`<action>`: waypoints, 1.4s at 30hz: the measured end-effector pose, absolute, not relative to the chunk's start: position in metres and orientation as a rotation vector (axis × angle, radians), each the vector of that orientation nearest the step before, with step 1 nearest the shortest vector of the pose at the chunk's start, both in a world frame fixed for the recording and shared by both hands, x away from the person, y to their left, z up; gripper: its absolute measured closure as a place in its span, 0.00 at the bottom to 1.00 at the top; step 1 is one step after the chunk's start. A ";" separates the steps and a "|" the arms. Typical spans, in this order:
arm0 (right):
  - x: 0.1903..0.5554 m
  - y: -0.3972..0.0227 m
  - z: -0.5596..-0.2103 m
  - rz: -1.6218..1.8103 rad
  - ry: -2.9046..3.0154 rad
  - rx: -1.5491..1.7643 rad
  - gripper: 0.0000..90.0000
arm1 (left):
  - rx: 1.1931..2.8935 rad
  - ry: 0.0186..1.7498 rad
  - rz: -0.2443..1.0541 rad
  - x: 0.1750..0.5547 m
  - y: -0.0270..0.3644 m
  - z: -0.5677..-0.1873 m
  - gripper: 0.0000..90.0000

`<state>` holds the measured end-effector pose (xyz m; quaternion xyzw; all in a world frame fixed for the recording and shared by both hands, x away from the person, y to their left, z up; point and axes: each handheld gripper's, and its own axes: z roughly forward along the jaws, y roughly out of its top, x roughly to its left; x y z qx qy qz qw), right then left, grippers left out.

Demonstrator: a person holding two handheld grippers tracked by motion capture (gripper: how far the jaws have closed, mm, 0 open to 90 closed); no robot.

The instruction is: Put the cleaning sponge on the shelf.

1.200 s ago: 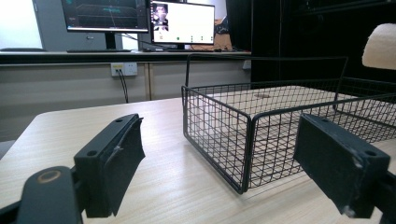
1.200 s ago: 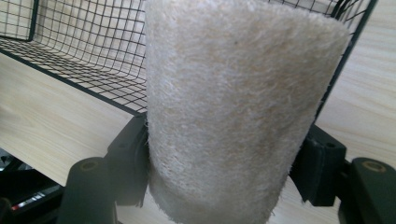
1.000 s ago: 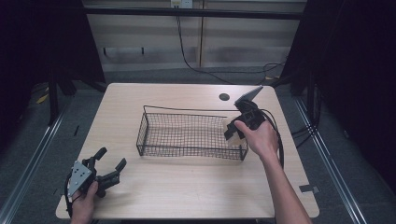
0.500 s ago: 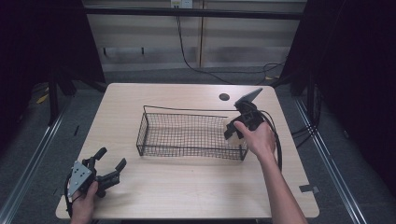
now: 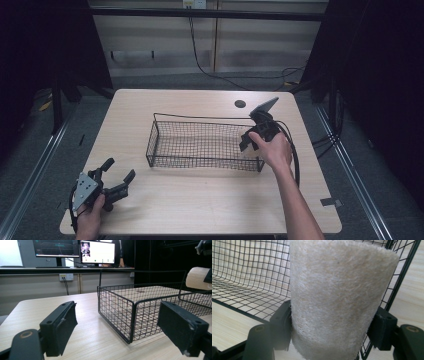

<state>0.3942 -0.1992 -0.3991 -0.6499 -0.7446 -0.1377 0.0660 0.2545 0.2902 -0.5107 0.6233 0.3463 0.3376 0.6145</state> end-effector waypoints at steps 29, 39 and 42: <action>0.395 -0.185 -0.426 -0.342 -2.264 -1.963 0.35 | 1.434 0.798 0.775 0.254 0.290 -0.511 0.17; 0.397 -0.178 -0.433 -0.280 -2.276 -1.962 0.35 | 1.436 0.797 0.779 0.255 0.290 -0.511 0.17; 0.397 -0.177 -0.435 -0.275 -2.275 -1.974 0.35 | 1.430 0.797 0.775 0.255 0.290 -0.511 0.17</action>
